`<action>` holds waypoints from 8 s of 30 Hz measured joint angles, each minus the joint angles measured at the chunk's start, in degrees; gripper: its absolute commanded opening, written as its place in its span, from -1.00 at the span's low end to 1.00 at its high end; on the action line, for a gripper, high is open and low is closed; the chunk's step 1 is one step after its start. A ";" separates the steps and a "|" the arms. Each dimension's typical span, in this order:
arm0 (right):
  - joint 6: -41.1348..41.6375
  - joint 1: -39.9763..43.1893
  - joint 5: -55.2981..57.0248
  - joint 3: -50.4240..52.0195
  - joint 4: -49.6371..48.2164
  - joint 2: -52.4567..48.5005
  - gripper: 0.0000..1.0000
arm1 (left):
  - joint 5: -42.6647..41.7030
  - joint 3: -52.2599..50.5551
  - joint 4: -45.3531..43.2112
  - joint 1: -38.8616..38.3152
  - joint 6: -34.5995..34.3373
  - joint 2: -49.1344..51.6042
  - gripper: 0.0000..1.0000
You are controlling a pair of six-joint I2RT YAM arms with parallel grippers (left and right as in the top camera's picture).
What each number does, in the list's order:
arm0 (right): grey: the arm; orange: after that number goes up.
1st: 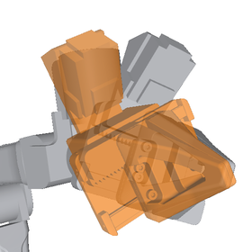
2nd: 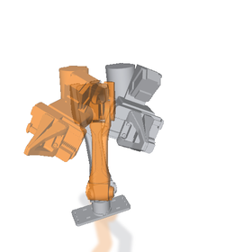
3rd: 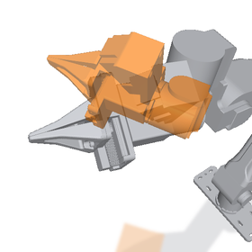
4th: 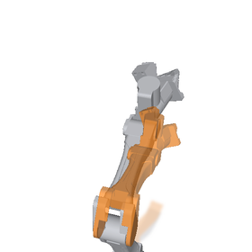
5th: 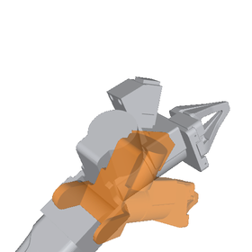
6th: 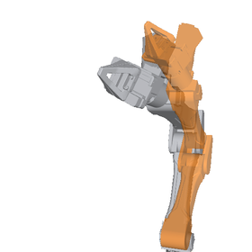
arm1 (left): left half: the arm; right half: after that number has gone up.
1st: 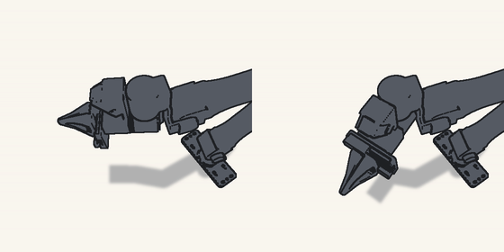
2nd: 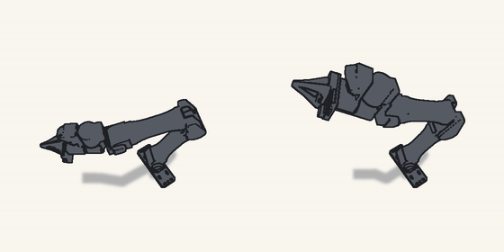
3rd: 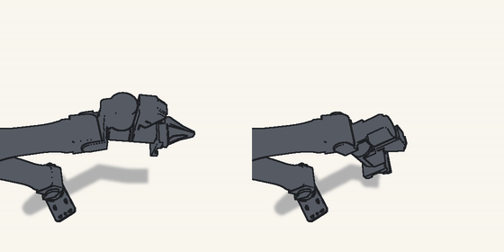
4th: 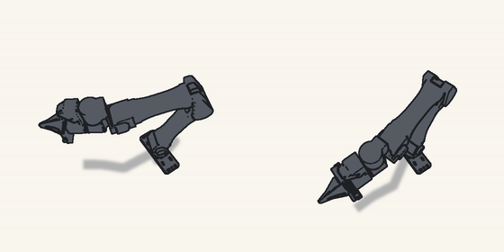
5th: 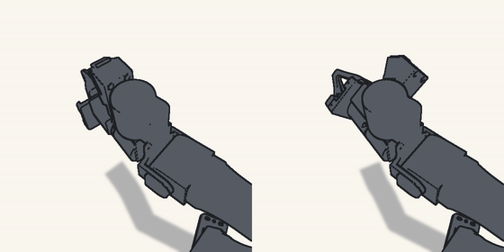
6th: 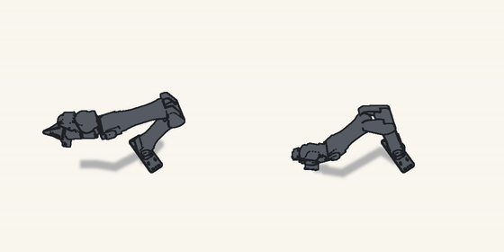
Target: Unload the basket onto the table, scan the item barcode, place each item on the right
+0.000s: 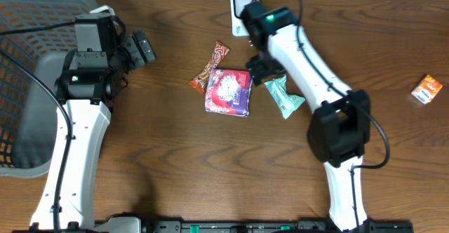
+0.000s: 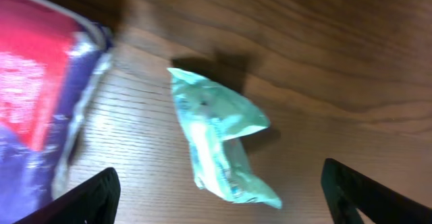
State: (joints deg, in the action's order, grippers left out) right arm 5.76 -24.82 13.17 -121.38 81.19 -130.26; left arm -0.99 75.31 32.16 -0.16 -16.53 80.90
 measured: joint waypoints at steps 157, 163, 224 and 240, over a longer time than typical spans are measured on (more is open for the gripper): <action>27.54 3.10 21.92 15.78 -14.97 -4.17 -0.39 | -0.02 0.00 0.00 0.00 0.00 0.00 0.96; 27.96 -0.81 10.25 11.98 -15.10 -4.52 0.82 | -0.02 0.00 0.00 0.00 0.00 0.00 0.96; 10.67 21.84 -53.18 11.87 -27.96 -4.72 -0.98 | -0.02 0.00 0.00 0.00 0.00 0.00 0.96; 40.39 13.51 -41.53 2.97 -62.75 -4.72 -0.98 | -0.02 0.00 0.00 0.00 0.00 0.00 0.96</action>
State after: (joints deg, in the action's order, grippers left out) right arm 46.15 -11.31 -28.36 -118.41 18.44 -134.98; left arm -1.02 75.31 32.16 -0.16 -16.53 80.90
